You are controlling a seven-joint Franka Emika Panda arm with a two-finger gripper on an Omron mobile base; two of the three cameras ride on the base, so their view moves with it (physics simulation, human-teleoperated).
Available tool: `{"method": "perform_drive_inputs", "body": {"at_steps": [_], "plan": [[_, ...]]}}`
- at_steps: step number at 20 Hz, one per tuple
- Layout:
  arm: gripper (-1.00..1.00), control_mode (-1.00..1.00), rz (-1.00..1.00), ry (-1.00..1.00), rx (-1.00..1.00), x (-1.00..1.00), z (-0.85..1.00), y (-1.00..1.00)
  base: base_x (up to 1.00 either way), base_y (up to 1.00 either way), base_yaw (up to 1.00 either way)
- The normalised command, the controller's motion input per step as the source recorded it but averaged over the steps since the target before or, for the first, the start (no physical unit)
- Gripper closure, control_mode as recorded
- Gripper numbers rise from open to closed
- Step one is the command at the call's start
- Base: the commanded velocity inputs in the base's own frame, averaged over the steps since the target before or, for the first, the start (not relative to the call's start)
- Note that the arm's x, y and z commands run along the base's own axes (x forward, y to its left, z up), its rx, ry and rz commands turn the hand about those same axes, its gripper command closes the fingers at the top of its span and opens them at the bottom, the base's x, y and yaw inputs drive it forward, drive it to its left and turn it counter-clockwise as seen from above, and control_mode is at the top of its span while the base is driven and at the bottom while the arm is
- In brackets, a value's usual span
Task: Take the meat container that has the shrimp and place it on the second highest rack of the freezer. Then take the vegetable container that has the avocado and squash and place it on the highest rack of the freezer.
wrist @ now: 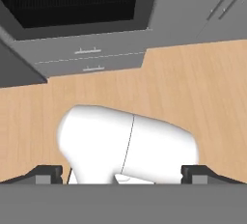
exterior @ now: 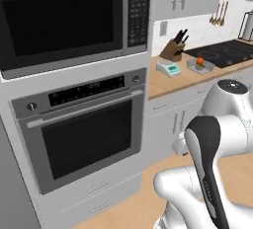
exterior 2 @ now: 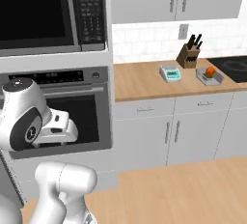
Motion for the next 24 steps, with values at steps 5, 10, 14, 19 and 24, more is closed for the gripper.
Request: {"method": "perform_drive_inputs", "body": {"at_steps": [5,10,14,19,24], "plan": [[-1.00,1.00,0.00,0.00,0.00,0.00,0.00,0.00,1.00,-0.67,0.09],[-1.00,1.00,0.00,0.00,0.00,0.00,0.00,0.00,0.89,-1.00,0.02],[-1.00,1.00,0.00,0.00,0.00,0.00,0.00,0.00,0.58,-1.00,-0.03],[-1.00,1.00,0.00,0.00,0.00,0.00,0.00,0.00,0.66,-1.00,0.03],[-1.00,1.00,0.00,0.00,0.00,0.00,0.00,0.00,0.70,-1.00,0.22]]}}
